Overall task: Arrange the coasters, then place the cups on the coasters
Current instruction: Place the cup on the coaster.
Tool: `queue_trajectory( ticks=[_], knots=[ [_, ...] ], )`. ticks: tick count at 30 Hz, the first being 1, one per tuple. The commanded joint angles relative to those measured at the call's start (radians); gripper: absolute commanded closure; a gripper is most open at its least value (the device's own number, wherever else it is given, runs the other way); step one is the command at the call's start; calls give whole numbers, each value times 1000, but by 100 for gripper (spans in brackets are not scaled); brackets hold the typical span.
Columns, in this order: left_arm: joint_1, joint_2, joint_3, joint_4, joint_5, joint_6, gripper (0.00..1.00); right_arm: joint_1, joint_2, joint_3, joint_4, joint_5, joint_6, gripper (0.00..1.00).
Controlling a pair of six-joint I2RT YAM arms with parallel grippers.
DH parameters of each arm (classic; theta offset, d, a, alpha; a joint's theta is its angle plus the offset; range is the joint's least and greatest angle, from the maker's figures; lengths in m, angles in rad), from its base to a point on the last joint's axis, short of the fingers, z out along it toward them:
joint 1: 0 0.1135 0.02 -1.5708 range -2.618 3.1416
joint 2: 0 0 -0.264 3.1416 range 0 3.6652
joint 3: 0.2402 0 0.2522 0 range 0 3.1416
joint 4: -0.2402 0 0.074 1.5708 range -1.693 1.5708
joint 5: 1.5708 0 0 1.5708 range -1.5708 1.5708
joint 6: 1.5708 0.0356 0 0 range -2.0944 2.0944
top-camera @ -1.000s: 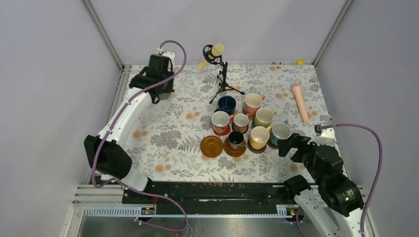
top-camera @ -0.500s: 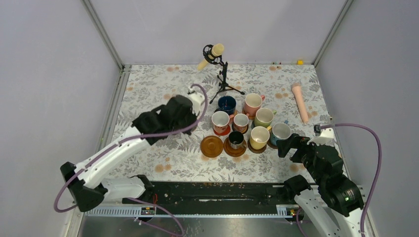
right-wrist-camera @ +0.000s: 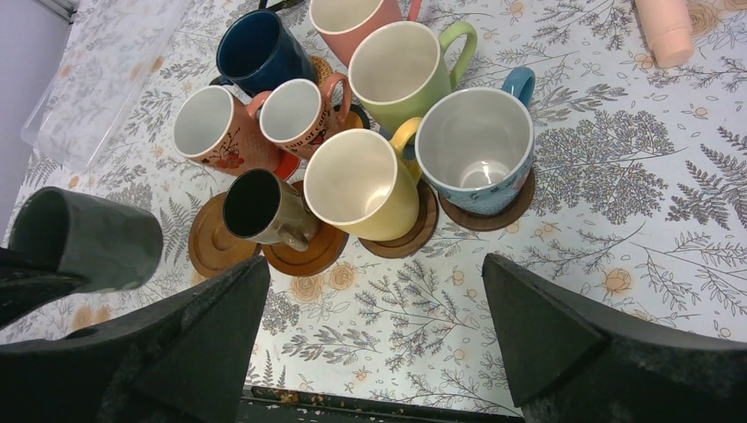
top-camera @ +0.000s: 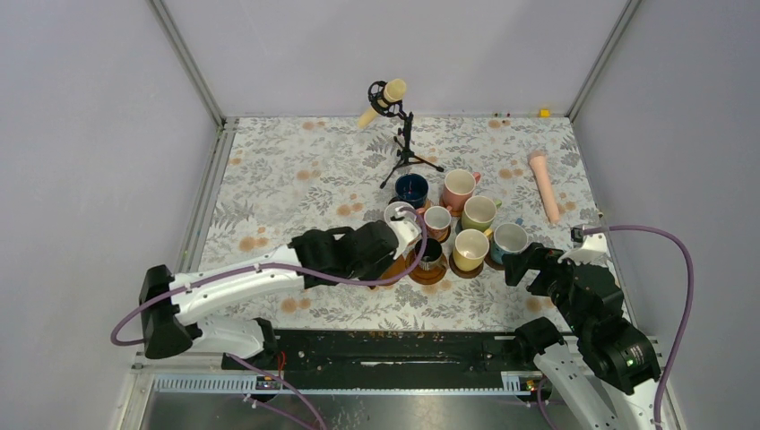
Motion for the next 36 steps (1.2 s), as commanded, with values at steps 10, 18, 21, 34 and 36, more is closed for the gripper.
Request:
queue_trajectory(
  ticks=[10, 18, 21, 34, 36],
  knots=[
    [-15, 131, 29, 186, 54, 108, 100, -4, -10, 9, -3, 35, 13, 1],
    [-14, 218, 48, 202, 33, 157, 100, -3, -19, 10, -3, 38, 15, 1],
    [-13, 257, 73, 183, 24, 168, 100, -4, -18, 11, -3, 38, 16, 1],
    [38, 295, 90, 204, 89, 179, 100, -4, -22, 15, -6, 41, 8, 1],
    [50, 298, 88, 208, 104, 179, 100, -4, -25, 13, -7, 42, 7, 1]
  ],
)
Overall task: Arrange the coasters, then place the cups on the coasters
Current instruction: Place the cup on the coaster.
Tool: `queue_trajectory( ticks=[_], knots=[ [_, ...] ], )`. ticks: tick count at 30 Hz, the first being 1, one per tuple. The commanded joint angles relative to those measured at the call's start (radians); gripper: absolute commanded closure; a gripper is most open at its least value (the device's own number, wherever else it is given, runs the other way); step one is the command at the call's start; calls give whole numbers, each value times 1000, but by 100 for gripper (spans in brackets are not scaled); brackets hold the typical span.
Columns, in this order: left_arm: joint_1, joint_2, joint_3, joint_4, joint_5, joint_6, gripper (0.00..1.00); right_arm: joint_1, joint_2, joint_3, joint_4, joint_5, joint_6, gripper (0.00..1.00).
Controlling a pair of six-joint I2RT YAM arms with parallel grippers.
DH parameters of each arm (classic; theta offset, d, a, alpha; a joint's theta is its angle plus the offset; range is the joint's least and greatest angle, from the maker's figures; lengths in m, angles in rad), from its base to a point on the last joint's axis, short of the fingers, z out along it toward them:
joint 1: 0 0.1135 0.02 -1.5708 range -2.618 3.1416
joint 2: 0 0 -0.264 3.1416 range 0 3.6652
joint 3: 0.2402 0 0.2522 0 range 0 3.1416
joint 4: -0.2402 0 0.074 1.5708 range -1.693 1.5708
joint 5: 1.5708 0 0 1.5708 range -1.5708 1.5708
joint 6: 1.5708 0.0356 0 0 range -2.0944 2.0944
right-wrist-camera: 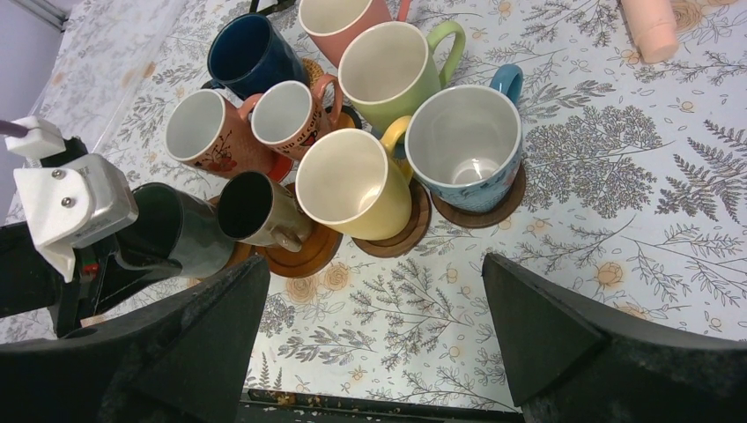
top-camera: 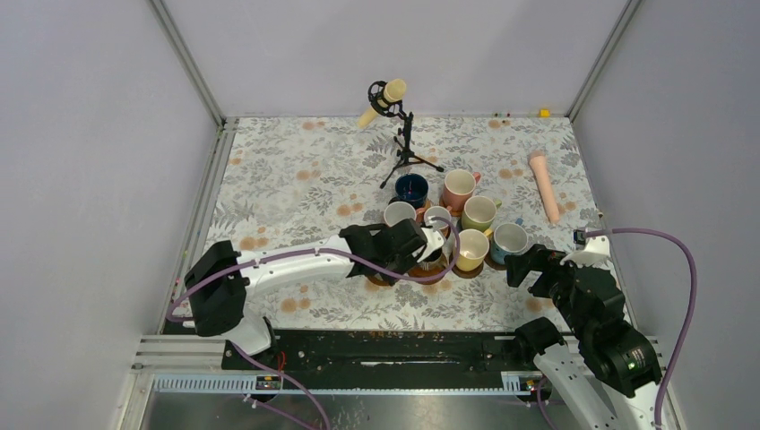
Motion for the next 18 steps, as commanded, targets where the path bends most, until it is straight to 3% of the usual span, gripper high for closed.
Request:
queue_trajectory(
  ticks=[1, 18],
  knots=[
    [24, -5, 57, 60, 28, 22, 100, -4, -9, 13, 10, 20, -4, 1],
    [51, -11, 6, 121, 40, 13, 96, -4, -7, 12, 10, 24, -4, 1]
  ],
)
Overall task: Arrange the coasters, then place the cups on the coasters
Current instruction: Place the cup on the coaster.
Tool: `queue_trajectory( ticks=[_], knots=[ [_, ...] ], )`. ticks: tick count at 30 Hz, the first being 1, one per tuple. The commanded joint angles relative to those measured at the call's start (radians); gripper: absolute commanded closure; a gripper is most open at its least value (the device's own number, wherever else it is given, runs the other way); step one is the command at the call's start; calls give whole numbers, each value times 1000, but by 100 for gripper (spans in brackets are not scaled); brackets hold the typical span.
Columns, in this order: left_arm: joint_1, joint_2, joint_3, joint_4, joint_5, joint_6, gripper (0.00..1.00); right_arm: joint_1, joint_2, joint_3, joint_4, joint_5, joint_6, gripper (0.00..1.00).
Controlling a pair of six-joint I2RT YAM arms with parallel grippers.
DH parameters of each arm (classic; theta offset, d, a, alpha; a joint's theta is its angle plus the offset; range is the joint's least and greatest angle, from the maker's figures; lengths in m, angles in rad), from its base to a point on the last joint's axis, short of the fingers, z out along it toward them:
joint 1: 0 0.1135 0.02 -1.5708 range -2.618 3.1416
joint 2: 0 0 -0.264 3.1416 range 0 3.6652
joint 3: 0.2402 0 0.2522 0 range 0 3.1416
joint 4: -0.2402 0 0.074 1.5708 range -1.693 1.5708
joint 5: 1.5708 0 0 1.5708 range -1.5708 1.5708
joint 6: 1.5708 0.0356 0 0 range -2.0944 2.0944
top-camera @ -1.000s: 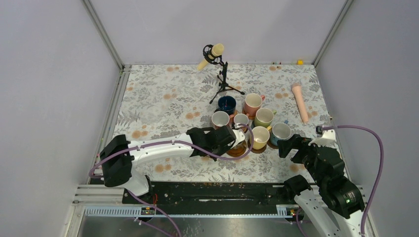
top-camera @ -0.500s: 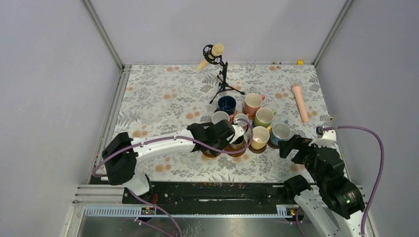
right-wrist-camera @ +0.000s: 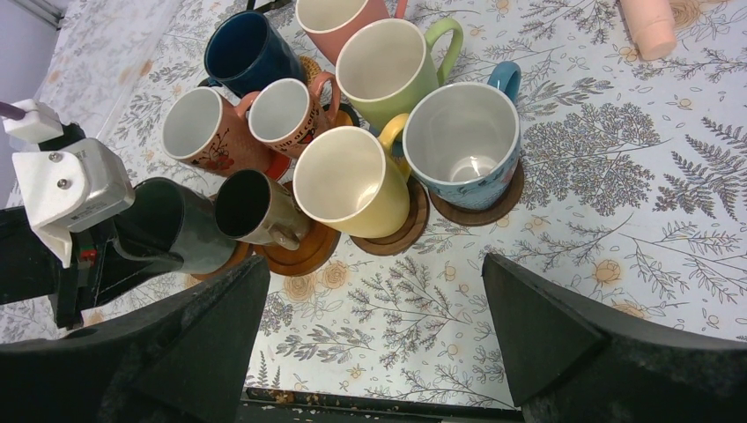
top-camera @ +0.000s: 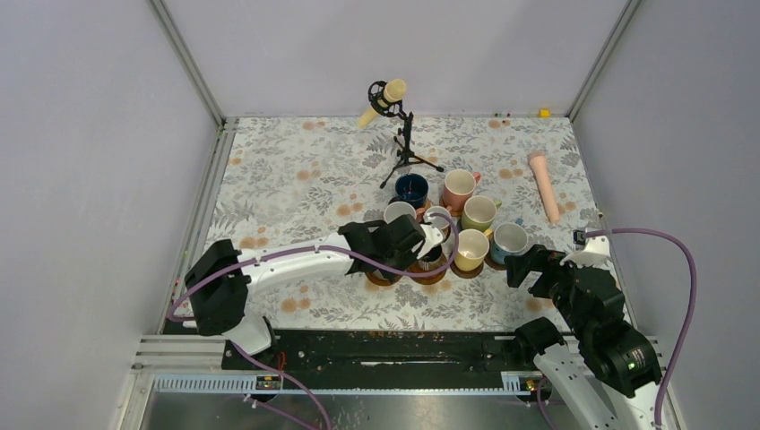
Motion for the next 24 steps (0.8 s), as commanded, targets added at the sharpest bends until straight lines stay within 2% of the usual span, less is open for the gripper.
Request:
queue_trajectory(
  ticks=[1, 24],
  knots=[
    [19, -19, 5, 106, -7, 11, 96, -4, -7, 13, 17, 23, -3, 1],
    [33, -7, -13, 102, -2, -6, 95, -4, -20, 14, 16, 22, -5, 1]
  ],
)
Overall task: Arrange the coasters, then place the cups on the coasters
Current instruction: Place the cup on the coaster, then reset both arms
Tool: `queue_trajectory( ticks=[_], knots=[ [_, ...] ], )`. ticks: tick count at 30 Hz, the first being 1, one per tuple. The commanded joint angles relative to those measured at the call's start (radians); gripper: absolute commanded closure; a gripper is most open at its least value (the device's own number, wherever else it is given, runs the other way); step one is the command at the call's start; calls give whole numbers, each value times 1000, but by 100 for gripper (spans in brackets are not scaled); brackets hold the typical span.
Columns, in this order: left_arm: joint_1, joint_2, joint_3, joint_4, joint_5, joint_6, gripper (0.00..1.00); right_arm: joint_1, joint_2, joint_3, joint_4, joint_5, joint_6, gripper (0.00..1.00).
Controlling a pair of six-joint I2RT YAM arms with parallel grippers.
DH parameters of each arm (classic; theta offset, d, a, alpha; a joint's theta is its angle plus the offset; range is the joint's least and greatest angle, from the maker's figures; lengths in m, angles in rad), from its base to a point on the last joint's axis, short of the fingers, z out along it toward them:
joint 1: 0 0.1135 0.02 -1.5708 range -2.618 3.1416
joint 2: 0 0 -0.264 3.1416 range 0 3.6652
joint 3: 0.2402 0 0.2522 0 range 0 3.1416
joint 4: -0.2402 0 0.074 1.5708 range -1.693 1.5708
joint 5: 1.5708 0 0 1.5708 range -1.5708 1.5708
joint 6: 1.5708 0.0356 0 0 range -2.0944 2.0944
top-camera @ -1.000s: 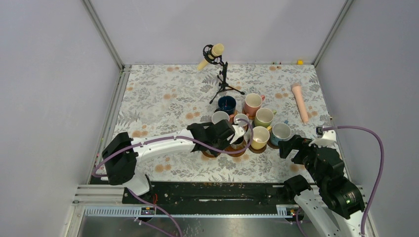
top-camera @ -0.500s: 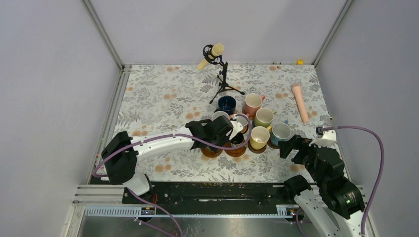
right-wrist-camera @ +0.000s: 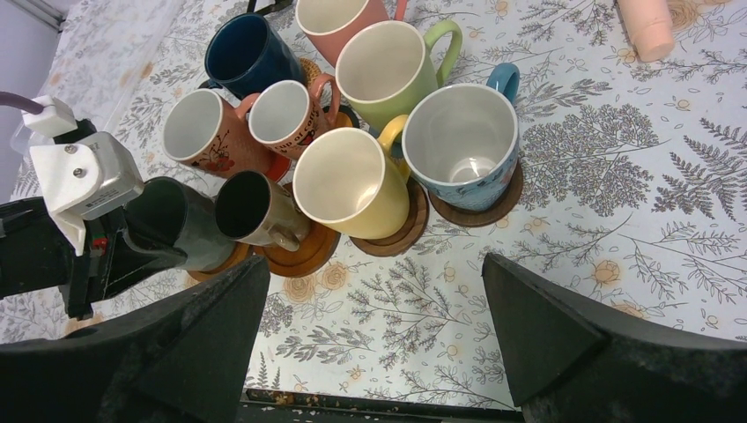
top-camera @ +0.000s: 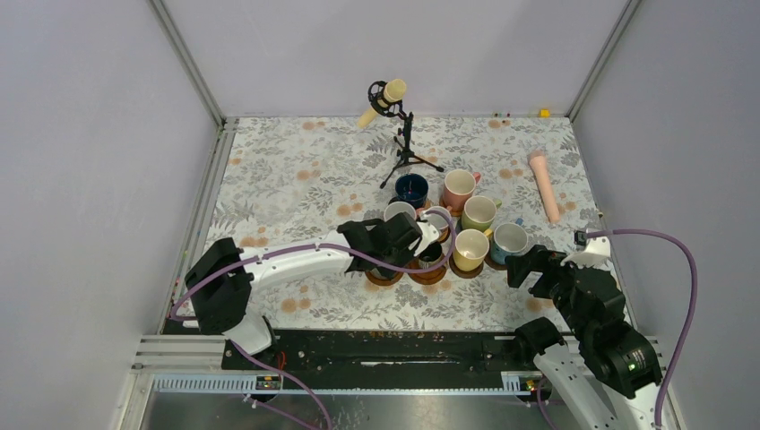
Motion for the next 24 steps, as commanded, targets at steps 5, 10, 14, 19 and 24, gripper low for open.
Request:
queue_trajectory(
  ticks=[5, 10, 14, 19, 24],
  knots=[
    [4, -18, 11, 66, -23, -1, 76, -4, -17, 13, 17, 19, -4, 1],
    [4, -32, 37, 51, -41, -1, 61, -3, -13, 13, 17, 19, -5, 1],
    [4, -60, 95, -7, -55, -1, 54, -4, -13, 13, 17, 20, -5, 1],
    [6, -159, 175, -43, -78, -1, 48, -4, 1, 9, 22, 27, -10, 1],
    [9, -285, 247, -48, -159, -39, 1, -3, 39, 6, 25, 20, -11, 1]
  ],
)
